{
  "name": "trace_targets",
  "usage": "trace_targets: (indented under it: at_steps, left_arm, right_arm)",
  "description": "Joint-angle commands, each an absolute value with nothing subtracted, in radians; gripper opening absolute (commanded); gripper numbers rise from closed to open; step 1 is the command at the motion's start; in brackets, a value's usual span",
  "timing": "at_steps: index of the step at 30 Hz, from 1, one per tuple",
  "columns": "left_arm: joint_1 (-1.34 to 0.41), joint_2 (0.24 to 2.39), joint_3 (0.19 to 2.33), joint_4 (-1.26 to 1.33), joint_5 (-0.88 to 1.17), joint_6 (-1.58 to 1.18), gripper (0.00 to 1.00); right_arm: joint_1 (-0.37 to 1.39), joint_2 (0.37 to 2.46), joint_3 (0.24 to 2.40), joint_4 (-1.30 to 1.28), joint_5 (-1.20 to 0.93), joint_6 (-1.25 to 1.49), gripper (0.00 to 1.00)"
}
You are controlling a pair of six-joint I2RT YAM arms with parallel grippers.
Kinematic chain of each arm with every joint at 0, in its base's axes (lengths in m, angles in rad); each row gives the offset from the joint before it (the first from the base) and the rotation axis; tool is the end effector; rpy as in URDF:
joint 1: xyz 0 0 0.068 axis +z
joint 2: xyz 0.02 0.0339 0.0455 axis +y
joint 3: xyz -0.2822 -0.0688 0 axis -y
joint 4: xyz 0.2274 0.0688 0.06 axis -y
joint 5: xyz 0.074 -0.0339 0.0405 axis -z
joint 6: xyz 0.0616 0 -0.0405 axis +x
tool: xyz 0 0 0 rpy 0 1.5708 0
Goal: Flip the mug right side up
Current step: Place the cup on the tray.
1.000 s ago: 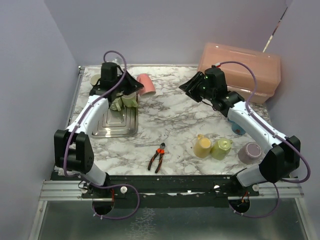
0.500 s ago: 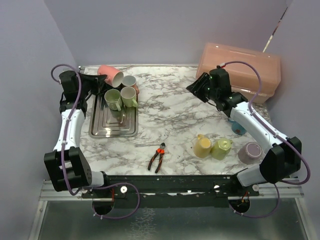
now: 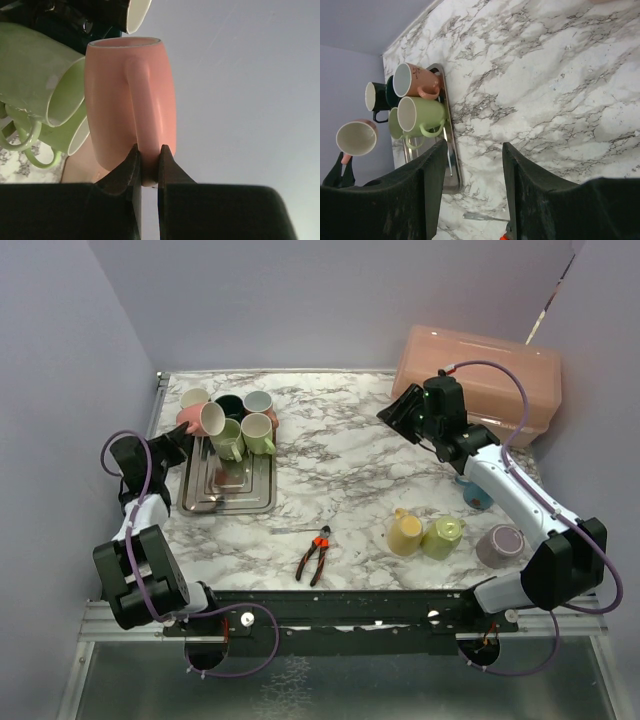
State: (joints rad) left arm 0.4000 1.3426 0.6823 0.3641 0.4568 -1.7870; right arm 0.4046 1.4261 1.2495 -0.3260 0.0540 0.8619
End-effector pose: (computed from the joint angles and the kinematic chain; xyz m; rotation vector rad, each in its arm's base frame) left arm 0.2834 0.0903 0.2586 -1.6573 1.2540 -1.3354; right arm 0.3069 0.1278 0.3466 0.5214 2.0889 0.7066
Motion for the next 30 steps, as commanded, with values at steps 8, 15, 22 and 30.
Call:
trace_targets:
  at_steps: [8, 15, 22, 30]
  left_arm:
    - [0.441, 1.291, 0.523, 0.766, 0.496, -2.099, 0.0]
    - [0.471, 1.268, 0.356, 0.895, 0.461, -2.233, 0.0]
    - [0.483, 1.286, 0.271, 1.009, 0.427, -2.309, 0.0]
    - [0.485, 1.286, 0.22, 1.058, 0.392, -2.367, 0.0]
  right_arm:
    - [0.4, 1.478, 1.29, -0.359, 0.067, 0.844, 0.52]
    - [0.4, 1.506, 1.315, -0.376, 0.03, 0.848, 0.52]
    - [0.4, 1.515, 1.321, -0.388, 0.016, 0.844, 0.52]
    - [0.4, 1.548, 1.361, -0.42, 0.008, 0.838, 0.52]
